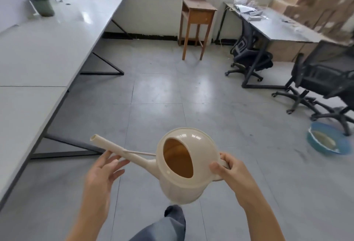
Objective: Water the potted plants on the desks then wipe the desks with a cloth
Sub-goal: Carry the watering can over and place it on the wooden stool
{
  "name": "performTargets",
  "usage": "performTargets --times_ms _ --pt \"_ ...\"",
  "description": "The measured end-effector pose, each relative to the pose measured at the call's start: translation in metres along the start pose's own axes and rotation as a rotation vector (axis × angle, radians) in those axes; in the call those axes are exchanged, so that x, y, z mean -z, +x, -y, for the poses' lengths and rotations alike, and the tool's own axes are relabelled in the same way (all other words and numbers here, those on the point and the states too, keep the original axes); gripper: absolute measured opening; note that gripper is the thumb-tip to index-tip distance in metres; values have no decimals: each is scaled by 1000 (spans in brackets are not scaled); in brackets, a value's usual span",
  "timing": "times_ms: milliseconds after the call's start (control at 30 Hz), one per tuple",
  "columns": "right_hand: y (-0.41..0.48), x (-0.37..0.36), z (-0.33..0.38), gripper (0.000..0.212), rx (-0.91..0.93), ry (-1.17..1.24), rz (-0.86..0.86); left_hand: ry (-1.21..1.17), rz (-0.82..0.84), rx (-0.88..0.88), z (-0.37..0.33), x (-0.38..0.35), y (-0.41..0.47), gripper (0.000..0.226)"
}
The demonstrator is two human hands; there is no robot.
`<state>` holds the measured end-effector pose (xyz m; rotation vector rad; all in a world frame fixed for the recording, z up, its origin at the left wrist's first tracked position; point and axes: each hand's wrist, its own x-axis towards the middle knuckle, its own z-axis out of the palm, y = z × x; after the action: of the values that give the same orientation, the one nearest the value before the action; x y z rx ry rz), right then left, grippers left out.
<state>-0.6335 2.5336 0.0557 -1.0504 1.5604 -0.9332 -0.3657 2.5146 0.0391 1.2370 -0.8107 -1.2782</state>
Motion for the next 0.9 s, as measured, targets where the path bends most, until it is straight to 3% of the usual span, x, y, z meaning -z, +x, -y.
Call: performTargets --times_ms 233,600,800,900 --pt "81 80 20 107 -46 -8 -83 -46 13 48 8 -114 90 35" --pt "218 215 27 108 -102 16 -164 24 117 124 7 -284 195 32" --pt "313 296 36 110 -80 18 -79 23 47 84 26 -382 250 25" --pt "357 334 49 114 -64 3 -51 10 3 83 24 -428 274 31"
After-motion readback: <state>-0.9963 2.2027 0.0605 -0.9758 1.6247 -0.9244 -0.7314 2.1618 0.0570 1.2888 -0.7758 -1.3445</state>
